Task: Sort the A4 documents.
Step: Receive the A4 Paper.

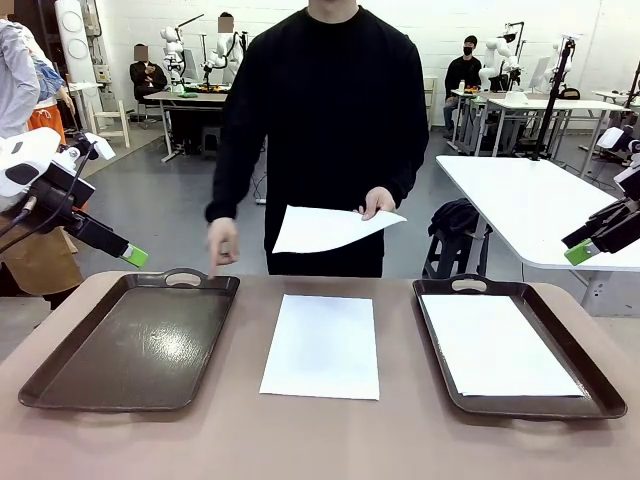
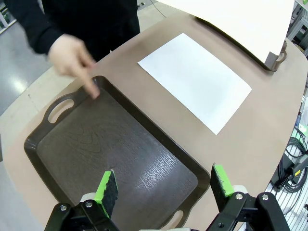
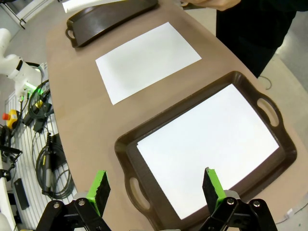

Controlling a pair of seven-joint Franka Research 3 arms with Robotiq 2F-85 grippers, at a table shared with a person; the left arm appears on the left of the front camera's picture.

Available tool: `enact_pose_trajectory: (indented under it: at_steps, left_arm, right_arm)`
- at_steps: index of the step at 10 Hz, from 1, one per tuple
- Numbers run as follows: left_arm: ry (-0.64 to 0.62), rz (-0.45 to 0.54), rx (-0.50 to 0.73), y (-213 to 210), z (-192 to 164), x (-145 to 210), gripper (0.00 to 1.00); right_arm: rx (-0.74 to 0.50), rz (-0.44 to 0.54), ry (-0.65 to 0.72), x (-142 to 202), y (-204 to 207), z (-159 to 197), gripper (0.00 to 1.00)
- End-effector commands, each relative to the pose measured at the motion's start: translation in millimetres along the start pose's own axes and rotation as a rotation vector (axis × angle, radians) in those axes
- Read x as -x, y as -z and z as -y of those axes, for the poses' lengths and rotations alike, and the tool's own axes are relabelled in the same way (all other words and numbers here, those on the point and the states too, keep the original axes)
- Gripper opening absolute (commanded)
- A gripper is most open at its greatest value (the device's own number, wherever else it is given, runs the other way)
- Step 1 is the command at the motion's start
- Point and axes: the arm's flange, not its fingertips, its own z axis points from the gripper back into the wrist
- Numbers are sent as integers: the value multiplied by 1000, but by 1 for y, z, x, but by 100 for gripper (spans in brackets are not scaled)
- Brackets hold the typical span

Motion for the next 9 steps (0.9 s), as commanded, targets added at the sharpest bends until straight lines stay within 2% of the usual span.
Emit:
enact_pose_trajectory:
  at_steps: [1,9]
  left_arm:
    - [12,14,14,1,-3,2,100]
    - [12,14,14,1,-3,2,100]
  right_arm:
    - [9,-2,-4,-2,1,0,100]
    - [9,-2,-4,-2,1,0,100]
